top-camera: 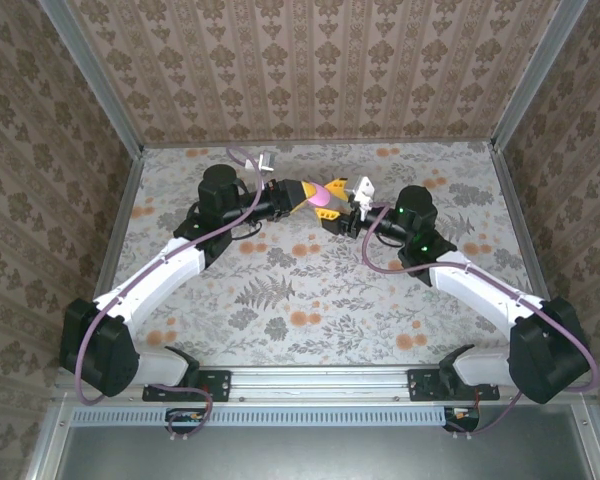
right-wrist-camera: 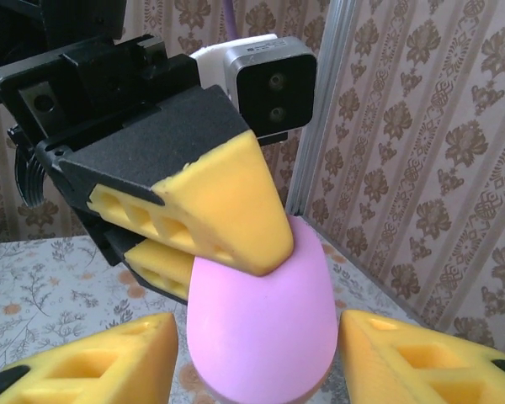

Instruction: Insert wireless bluetooth earbuds into charging case

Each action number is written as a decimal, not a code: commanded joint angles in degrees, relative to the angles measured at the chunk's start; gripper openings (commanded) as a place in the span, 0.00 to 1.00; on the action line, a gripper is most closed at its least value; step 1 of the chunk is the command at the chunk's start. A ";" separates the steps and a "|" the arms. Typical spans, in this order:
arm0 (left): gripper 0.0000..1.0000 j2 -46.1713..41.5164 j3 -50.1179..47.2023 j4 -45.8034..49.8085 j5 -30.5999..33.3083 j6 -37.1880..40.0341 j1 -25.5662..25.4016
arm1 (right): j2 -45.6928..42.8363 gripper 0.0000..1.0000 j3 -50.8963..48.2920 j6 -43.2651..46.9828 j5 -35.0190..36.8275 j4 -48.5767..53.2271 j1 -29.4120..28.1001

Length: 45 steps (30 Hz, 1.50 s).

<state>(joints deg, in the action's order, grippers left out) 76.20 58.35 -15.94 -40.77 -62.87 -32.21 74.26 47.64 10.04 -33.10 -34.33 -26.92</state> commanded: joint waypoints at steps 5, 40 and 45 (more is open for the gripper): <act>0.13 -1.04 -0.29 -1.98 -1.61 0.25 -0.16 | 1.17 0.51 1.92 -0.95 -0.77 -2.22 -0.35; 0.13 -1.67 -0.71 -3.04 -2.12 0.32 0.04 | 0.19 0.40 0.41 0.91 1.90 -0.68 -0.34; 0.46 -2.27 -0.74 -1.39 -1.31 3.21 0.16 | -0.51 0.35 0.97 -0.99 0.08 1.06 0.14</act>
<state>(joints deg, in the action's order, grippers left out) 76.07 57.89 -16.93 -41.19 -61.95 -32.12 75.00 48.01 10.37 -32.21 -34.02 -27.24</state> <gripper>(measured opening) 0.425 0.393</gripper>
